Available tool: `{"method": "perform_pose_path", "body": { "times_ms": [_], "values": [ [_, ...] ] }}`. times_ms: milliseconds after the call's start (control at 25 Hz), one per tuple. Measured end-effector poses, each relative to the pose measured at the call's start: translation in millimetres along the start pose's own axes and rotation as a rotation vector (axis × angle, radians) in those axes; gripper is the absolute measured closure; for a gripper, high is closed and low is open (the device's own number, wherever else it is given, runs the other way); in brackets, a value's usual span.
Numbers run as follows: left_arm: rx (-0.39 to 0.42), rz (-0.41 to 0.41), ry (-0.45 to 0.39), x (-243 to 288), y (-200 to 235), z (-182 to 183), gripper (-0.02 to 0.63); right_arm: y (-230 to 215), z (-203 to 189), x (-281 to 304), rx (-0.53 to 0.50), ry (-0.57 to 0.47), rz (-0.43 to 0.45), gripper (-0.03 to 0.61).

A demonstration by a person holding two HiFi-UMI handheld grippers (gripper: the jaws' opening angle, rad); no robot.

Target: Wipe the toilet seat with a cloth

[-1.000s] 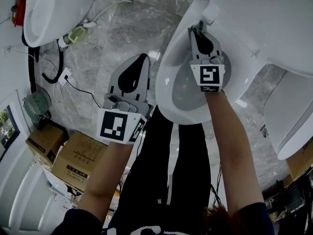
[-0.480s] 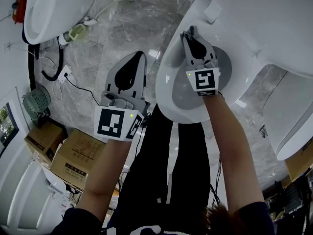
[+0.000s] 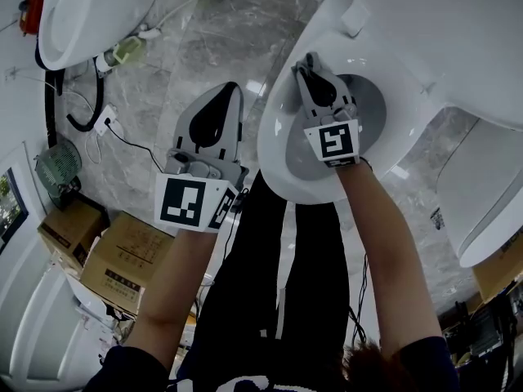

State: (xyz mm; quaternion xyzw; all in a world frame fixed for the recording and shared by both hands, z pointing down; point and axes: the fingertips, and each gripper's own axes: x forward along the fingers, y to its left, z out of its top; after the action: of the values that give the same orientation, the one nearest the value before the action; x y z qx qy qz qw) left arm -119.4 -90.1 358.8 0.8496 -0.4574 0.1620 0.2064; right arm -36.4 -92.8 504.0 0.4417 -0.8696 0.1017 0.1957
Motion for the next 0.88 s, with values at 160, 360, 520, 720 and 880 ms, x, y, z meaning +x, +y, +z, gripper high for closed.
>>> {"method": "perform_pose_path", "body": {
  "times_ms": [160,360,520,720,880],
  "values": [
    [0.002,-0.002,-0.001,1,-2,-3,0.603,13,-6,-3,0.022,0.02,0.031,0.56],
    [0.001,-0.005,-0.005,1,-5,-2,0.603,34,-8,-9,-0.007,0.027,0.083,0.56],
    [0.001,-0.005,-0.004,-1,-5,-4,0.603,46,-11,-12,0.002,0.023,0.101,0.56],
    [0.001,-0.002,-0.007,-5,-4,-4,0.603,60,-17,-18,0.031,0.046,0.122,0.56],
    [-0.001,0.001,-0.009,-7,-2,-6,0.603,69,-18,-20,0.033,0.048,0.141,0.56]
  ]
}}
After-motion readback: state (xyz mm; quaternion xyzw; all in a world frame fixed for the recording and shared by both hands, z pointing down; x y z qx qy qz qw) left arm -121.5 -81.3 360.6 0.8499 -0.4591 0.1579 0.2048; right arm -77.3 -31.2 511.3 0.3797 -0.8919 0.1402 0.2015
